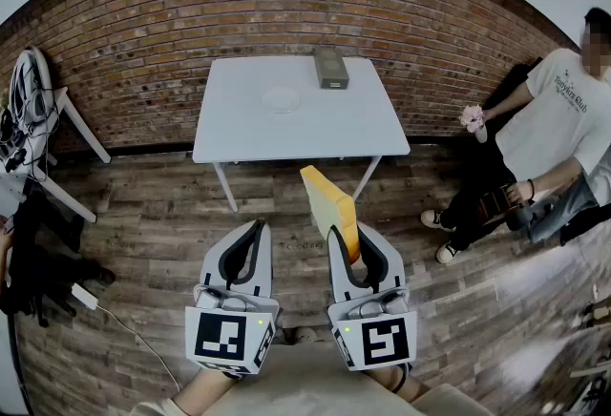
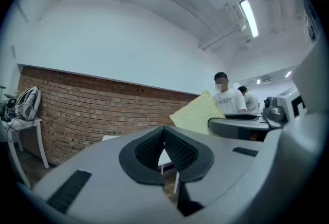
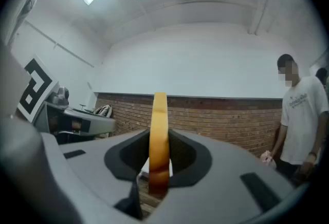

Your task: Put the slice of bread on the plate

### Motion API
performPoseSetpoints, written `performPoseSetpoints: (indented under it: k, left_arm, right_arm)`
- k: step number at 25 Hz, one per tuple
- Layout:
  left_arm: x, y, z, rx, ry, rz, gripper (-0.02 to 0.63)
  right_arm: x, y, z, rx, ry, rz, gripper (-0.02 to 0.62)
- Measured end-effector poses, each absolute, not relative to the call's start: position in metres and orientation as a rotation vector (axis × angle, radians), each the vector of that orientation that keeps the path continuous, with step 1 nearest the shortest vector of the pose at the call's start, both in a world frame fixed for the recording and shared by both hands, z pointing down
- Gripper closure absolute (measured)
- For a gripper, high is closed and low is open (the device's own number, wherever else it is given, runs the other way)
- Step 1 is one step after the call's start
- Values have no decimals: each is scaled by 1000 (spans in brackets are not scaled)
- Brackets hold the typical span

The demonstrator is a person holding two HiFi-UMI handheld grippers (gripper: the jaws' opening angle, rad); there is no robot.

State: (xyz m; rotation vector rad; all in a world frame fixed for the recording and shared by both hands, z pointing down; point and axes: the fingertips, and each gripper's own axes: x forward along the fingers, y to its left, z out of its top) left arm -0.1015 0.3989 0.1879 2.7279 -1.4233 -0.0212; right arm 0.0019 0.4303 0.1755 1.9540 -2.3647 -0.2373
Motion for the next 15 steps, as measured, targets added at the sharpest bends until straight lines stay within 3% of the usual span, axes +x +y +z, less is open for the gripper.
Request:
performPoseSetpoints:
  k: [15]
  left_arm:
    - [-121, 394, 191, 2740, -1383, -41, 597]
  right_arm:
    - [-19, 429, 186, 1973, -2376, -155, 502]
